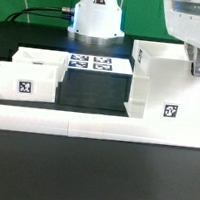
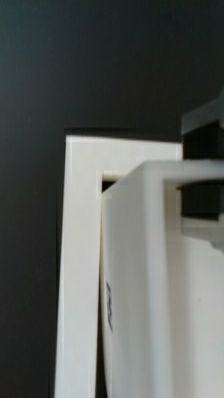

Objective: Assemble drawer

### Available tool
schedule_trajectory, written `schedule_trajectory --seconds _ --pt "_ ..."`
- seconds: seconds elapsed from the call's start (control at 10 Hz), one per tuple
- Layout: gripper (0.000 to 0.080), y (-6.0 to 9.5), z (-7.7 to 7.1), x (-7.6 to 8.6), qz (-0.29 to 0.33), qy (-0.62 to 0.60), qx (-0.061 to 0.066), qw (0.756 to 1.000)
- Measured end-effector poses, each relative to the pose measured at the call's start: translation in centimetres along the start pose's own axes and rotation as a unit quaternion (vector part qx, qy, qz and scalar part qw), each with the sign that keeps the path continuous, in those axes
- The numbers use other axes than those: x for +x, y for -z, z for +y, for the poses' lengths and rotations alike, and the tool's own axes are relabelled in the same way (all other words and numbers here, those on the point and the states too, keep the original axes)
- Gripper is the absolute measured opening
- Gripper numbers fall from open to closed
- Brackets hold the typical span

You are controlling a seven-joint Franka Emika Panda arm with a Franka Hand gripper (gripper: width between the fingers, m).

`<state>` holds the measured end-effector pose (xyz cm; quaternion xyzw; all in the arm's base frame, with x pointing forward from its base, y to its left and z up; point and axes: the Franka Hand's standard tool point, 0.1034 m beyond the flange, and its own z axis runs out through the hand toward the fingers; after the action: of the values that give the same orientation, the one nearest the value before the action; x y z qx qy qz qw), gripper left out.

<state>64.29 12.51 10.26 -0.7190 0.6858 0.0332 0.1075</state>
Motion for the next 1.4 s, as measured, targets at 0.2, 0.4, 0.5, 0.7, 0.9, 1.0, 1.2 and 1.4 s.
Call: schedule_trajectory --seconds 0.2,0.4,0.5,0.7,0.9,1.0,1.2,1.4 --pt "0.0041 -0.1 -0.6 -0.5 -0.002 -0.018 -0.012 1.0" --pt "0.0041 -0.2 -0.4 -0.7 -0.003 -0.017 -0.015 1.0" --pt "0.0041 -0.2 -0.4 -0.7 -0.004 -0.018 -0.015 1.0" --pt "0.0245 -0.2 -0.4 -0.7 -0.004 -0.015 -0.016 1.0" --pt "0.0385 -0.2 -0.4 -0.7 -0.004 -0.011 -0.016 1.0" --pt "0.0519 -0.2 -0.4 -0.7 -0.004 -0.008 -0.016 1.0" --pt "0.0626 -0.2 -0.3 -0.7 -0.004 0.002 -0.016 1.0" --pt "0.0642 0.4 1.2 -0.7 -0.005 0.053 -0.022 0.998"
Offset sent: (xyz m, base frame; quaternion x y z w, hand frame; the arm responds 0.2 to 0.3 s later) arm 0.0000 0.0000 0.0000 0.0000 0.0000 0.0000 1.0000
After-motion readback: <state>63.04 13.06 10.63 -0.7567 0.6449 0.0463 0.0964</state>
